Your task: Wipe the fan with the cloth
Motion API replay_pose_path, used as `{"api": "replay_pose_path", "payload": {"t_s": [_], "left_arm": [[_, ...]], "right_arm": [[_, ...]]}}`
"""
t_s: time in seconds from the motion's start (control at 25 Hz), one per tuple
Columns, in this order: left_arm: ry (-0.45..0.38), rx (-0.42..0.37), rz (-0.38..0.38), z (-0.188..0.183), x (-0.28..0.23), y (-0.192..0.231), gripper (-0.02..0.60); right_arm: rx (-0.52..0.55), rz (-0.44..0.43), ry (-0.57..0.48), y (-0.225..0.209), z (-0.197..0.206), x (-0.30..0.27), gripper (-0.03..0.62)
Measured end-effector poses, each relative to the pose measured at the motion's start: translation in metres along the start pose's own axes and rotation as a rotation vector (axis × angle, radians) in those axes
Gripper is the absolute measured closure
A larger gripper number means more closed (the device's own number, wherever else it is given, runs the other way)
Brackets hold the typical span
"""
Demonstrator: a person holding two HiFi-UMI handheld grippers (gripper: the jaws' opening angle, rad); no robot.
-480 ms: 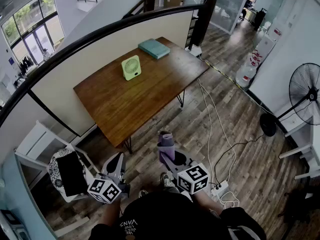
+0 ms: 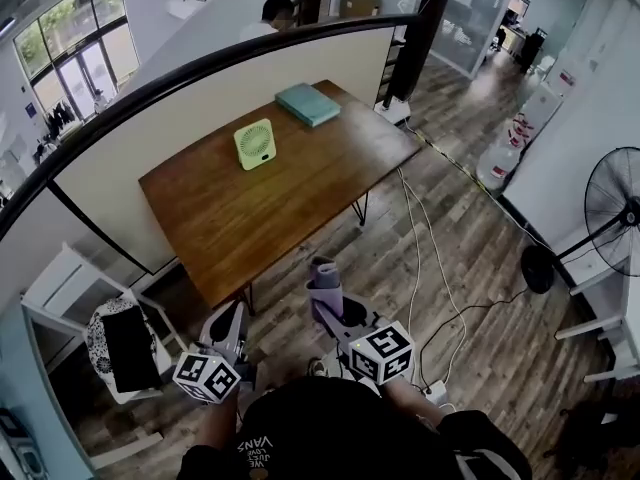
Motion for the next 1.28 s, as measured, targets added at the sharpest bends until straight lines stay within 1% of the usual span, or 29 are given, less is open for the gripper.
{"api": "replay_pose_path", "payload": {"t_s": [0.16,0.32,0.48,0.68,0.76,0.96,1.28], "left_arm": [[-0.032,0.004,-0.024,0.001,-0.028,-0.008,0.569],[-0.051,-0.013,-0.091,0.003,-0.04,-0.009,0.569],[-0.038,-0.039,-0.14,0.0,-0.05,0.001,0.569],[-0.028,-0.057,-0.181,-0.007,-0.067,0.026,0.569],[-0.013,-0.065,-0.183,-0.01,-0.081,0.039,0.57],[0.024,-0.062,-0.156,-0.018,-0.118,0.074,0.571],[0.059,-0.062,-0.113,-0.047,-0.173,0.13,0.571]], "right_arm": [[-0.004,-0.024,0.007,-0.031,-0.006,-0.003,0.491],[-0.007,-0.043,0.021,-0.055,-0.008,-0.007,0.491],[-0.025,-0.052,0.034,-0.075,-0.008,-0.023,0.491],[-0.021,-0.045,0.056,-0.091,-0.009,-0.053,0.491],[-0.018,-0.039,0.057,-0.102,-0.014,-0.069,0.491],[0.001,-0.014,0.087,-0.125,-0.019,-0.108,0.491],[0.03,0.041,0.088,-0.159,-0.05,-0.178,0.491]]}}
Point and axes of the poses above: the fingertips, and each gripper's own axes: x backward along the fingers, y to its left, z out of its underside, the point moved 3 cm from there along x, backward along the fingers
